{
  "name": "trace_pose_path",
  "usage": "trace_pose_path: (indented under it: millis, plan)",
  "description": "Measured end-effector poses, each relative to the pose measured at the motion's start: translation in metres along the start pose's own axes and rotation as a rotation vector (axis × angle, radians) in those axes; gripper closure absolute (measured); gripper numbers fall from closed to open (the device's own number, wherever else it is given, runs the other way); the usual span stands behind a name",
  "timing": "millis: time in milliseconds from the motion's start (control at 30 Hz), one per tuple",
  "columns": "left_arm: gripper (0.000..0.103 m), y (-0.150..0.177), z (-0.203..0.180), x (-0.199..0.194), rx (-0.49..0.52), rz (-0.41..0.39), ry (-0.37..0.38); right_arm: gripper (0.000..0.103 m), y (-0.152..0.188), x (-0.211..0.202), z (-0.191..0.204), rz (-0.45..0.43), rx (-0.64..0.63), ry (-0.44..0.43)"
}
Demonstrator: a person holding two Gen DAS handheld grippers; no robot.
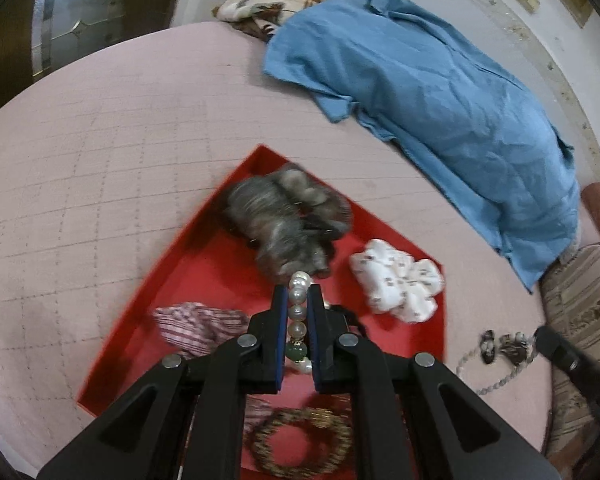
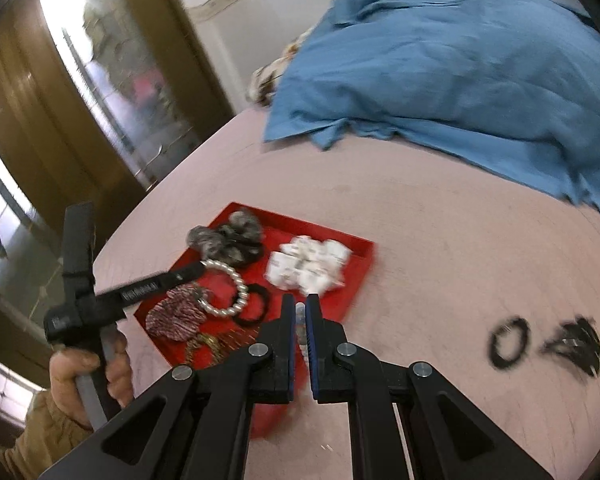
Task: Organize jewelry
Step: 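Carry both bracelets into the red tray and open both tools, then move both open tools toward the black hair tie and black claw clip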
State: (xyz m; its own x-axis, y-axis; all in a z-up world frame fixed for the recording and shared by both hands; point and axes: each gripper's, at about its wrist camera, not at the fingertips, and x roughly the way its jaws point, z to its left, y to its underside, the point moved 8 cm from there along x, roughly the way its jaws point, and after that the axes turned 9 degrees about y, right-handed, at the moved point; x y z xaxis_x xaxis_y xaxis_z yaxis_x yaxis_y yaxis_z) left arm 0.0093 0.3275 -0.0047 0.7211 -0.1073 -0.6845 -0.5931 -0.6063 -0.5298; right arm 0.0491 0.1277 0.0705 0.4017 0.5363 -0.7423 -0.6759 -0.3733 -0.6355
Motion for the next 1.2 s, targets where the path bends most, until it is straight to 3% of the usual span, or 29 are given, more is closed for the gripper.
trace_pose_path:
  millis: [400,767,867,933,1000,1067,1200]
  plan:
    - [0.094,-0.006,0.03,-0.003,-0.014,-0.093,0.003,0.097,-0.048,0.092,0.068,0.084,-0.075,-0.03]
    - [0.094,-0.004,0.024,-0.004,0.035,-0.113,0.039,0.097,-0.054,0.155,0.06,0.16,-0.031,0.049]
    - [0.085,-0.004,0.021,-0.006,0.045,-0.116,0.053,0.097,-0.053,0.158,0.055,0.16,-0.019,0.071]
    - [0.073,-0.003,0.019,-0.008,0.049,-0.127,0.057,0.097,-0.053,0.157,0.053,0.159,-0.014,0.083]
    - [0.068,-0.004,0.018,-0.011,0.051,-0.14,0.06,0.092,-0.055,0.154,0.05,0.151,-0.019,0.097]
    - [0.065,-0.005,0.017,-0.012,0.052,-0.149,0.065,0.078,-0.057,0.148,0.048,0.14,-0.024,0.107]
    - [0.058,-0.004,0.014,-0.013,0.062,-0.155,0.06,0.074,-0.059,0.132,0.043,0.118,-0.02,0.113]
